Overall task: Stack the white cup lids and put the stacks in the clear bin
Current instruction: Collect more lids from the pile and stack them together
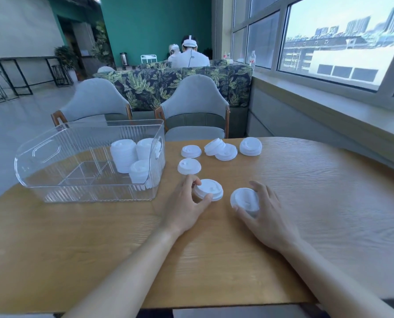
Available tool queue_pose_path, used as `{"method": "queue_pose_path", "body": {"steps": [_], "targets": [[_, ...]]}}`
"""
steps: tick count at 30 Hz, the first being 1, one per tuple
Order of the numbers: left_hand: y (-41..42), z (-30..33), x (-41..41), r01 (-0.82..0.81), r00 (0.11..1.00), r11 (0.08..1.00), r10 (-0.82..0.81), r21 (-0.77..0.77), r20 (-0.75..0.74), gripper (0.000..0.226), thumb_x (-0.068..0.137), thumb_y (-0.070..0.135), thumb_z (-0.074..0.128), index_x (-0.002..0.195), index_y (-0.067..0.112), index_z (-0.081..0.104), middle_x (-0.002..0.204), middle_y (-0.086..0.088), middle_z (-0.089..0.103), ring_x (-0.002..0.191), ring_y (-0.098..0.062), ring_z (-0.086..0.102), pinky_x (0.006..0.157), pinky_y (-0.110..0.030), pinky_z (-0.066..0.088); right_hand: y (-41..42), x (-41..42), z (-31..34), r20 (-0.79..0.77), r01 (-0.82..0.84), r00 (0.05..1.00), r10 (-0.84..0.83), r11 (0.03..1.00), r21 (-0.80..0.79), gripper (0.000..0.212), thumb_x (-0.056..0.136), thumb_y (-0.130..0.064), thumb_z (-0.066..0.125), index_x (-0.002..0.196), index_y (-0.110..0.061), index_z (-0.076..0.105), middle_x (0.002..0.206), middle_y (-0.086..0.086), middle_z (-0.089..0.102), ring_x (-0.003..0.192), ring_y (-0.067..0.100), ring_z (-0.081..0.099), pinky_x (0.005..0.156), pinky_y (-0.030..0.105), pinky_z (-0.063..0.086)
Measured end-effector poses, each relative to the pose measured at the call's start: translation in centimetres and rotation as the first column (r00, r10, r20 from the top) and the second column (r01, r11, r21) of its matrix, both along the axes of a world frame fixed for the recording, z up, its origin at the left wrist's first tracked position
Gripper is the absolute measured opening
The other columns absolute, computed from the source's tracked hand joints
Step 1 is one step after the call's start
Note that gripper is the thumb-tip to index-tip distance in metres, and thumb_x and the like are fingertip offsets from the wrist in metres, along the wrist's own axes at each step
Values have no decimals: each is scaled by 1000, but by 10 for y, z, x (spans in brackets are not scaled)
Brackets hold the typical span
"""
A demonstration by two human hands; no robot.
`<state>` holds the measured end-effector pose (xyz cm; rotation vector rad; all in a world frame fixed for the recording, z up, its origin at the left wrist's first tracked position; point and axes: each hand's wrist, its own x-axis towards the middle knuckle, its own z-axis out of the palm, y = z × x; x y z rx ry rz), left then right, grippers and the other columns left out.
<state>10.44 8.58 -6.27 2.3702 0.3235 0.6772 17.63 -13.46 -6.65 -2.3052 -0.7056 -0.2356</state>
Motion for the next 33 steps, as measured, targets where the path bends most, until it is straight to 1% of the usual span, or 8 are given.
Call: {"method": "queue_pose_path", "body": {"steps": [3, 9, 17, 21, 23, 26, 29, 33], "targets": [[-1, -3, -7, 46, 999, 998, -46, -36, -17, 32, 87, 48, 72, 105, 34, 51, 110, 19, 61, 102, -3, 62, 87, -40, 53, -7, -9, -1, 9, -8, 1000, 8, 1000, 0, 76, 87, -63, 60, 148, -29, 30, 142, -11, 43, 134, 10, 34, 106, 35, 39], [-1, -4, -11, 82, 994, 996, -85, -39, -64, 31, 87, 51, 72, 104, 38, 50, 109, 20, 62, 107, 2, 59, 89, -34, 53, -14, -20, 0, 20, -23, 1000, 23, 1000, -17, 77, 86, -62, 61, 148, -29, 30, 142, -12, 44, 134, 9, 34, 107, 34, 39], [1, -6, -9, 108, 987, 994, -111, -28, -115, 37, 83, 61, 67, 107, 42, 46, 114, 23, 61, 111, 1, 58, 92, -38, 54, -14, -20, 2, -1, -33, 999, 33, 999, -42, 77, 83, -68, 58, 146, -29, 35, 140, -13, 46, 133, 9, 37, 110, 35, 37], [1, -6, -8, 118, 985, 993, -119, -12, -126, 36, 86, 57, 68, 109, 42, 46, 117, 23, 61, 113, 0, 58, 95, -38, 53, -17, -15, 1, -26, -53, 998, 52, 998, -27, 88, 76, -78, 55, 146, -26, 38, 137, -13, 48, 130, 9, 40, 110, 37, 38], [1, -6, -8, 117, 985, 993, -117, -14, -129, 39, 84, 58, 69, 110, 42, 45, 118, 24, 60, 114, 0, 57, 96, -38, 52, -20, -12, -1, -49, -75, 996, 74, 997, -26, 93, 72, -81, 54, 146, -27, 38, 136, -14, 47, 129, 8, 41, 110, 34, 38], [1, -6, -8, 118, 984, 993, -119, -18, -135, 54, 78, 64, 72, 119, 43, 45, 124, 26, 57, 117, 1, 56, 98, -37, 51, -28, -9, -2, -71, -98, 993, 95, 995, -33, 92, 69, -79, 59, 144, -30, 39, 131, -19, 47, 126, 6, 40, 107, 30, 37], [0, -5, -8, 118, 983, 993, -118, -6, -144, 67, 78, 65, 74, 131, 39, 44, 132, 24, 55, 122, 0, 54, 100, -34, 49, -33, -7, -3, -77, -84, 994, 82, 996, -22, 92, 66, -76, 63, 143, -30, 40, 126, -21, 49, 123, 4, 40, 104, 28, 38], [0, -6, -6, 132, 979, 991, -128, 15, -159, 74, 80, 66, 73, 140, 37, 41, 141, 21, 52, 129, -3, 50, 104, -34, 45, -33, -8, -3, -81, -83, 993, 82, 996, -16, 80, 75, -55, 73, 142, -29, 40, 122, -20, 50, 124, 8, 37, 101, 28, 37]]}}
